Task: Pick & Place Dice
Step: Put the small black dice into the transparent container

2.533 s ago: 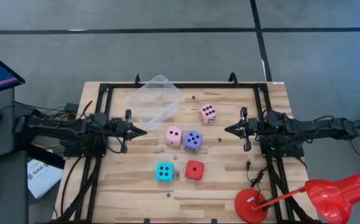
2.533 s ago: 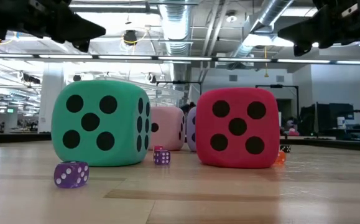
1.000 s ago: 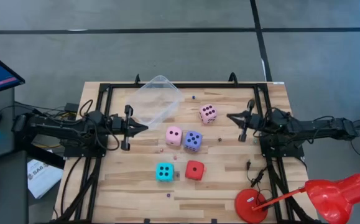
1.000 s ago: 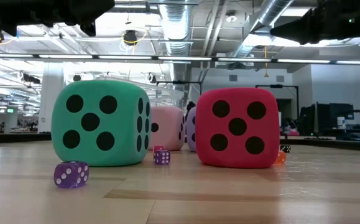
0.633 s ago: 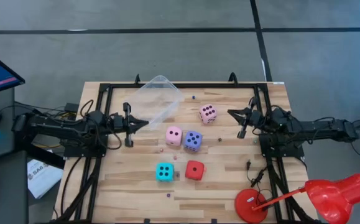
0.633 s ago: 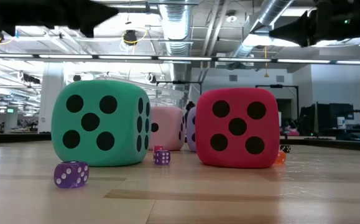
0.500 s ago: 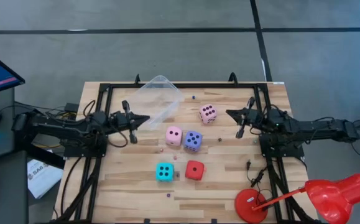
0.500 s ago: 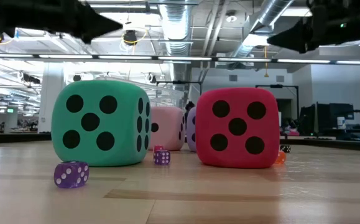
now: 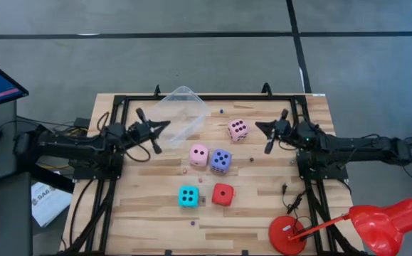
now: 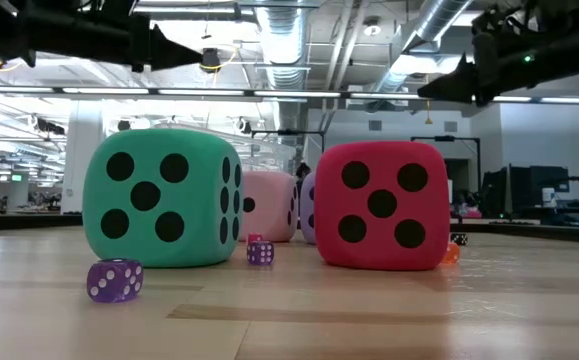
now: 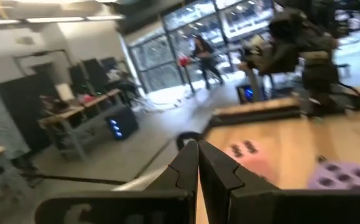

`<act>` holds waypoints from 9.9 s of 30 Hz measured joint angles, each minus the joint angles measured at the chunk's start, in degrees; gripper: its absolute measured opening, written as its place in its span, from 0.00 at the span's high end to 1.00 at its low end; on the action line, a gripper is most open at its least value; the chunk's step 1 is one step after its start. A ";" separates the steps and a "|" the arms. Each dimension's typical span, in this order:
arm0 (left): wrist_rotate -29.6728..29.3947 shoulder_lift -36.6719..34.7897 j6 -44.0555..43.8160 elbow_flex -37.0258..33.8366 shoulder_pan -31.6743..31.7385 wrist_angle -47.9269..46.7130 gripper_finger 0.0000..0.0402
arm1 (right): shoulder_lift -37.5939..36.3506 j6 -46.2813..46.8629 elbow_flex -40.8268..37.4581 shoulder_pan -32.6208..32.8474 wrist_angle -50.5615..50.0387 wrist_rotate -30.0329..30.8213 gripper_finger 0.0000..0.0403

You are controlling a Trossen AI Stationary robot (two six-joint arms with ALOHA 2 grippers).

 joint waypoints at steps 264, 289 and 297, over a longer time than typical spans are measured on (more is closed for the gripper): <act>18.27 -25.05 -11.01 -12.46 2.05 -15.43 0.99 | 57.61 18.99 57.04 4.30 -26.82 2.32 0.85; 18.25 -25.06 -11.01 -12.46 2.07 -15.41 0.99 | 70.71 13.00 56.96 -3.21 -0.55 2.14 0.84; 18.27 -25.07 -11.00 -12.46 2.07 -15.43 0.99 | 70.71 13.03 56.96 -2.99 -0.39 2.13 0.72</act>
